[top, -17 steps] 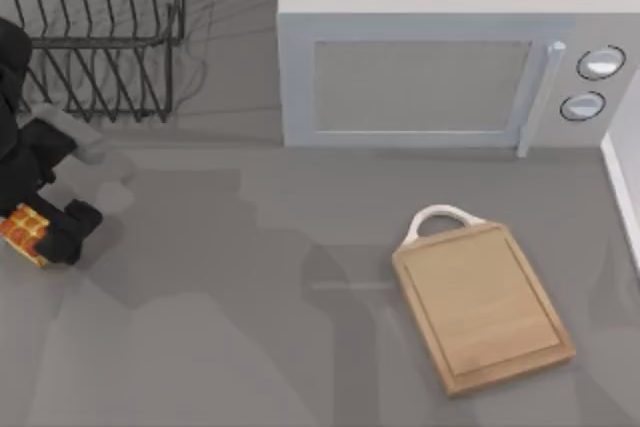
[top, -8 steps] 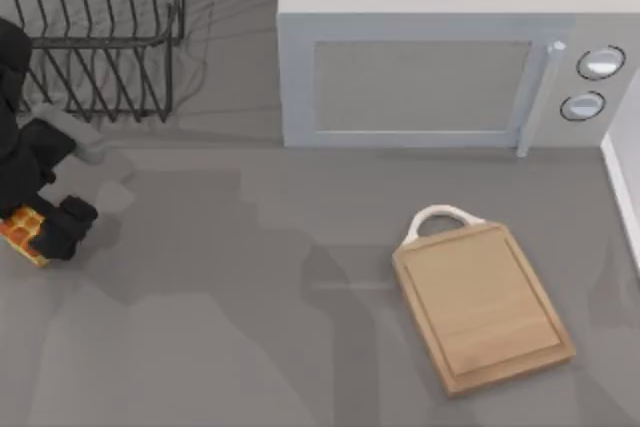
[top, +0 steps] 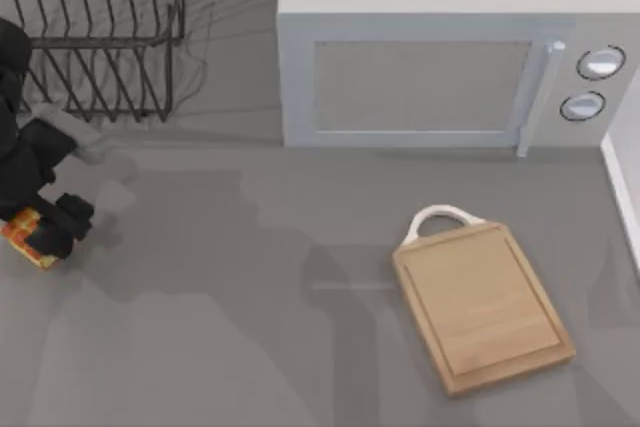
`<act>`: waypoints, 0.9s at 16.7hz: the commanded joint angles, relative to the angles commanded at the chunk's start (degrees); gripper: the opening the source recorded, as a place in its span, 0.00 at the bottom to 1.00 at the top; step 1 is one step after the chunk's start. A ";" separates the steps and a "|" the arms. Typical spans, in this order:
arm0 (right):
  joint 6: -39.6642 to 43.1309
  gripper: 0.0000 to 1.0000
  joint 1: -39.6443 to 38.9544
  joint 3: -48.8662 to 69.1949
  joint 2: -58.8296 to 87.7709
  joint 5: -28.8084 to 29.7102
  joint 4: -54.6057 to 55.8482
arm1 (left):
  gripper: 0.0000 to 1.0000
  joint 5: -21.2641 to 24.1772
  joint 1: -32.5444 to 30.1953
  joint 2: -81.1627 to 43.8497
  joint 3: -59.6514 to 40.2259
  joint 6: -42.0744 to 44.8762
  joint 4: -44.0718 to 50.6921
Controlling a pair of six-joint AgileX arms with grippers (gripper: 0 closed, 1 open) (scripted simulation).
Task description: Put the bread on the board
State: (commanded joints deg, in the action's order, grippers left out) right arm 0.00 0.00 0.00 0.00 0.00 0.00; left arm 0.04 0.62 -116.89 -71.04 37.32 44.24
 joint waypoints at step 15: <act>0.00 1.00 0.00 0.00 0.00 0.00 0.00 | 0.00 0.69 -0.28 8.93 -14.41 -0.64 22.33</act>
State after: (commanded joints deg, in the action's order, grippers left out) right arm 0.00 0.00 0.00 0.00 0.00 0.00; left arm 0.73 0.35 -107.96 -85.44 36.68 66.56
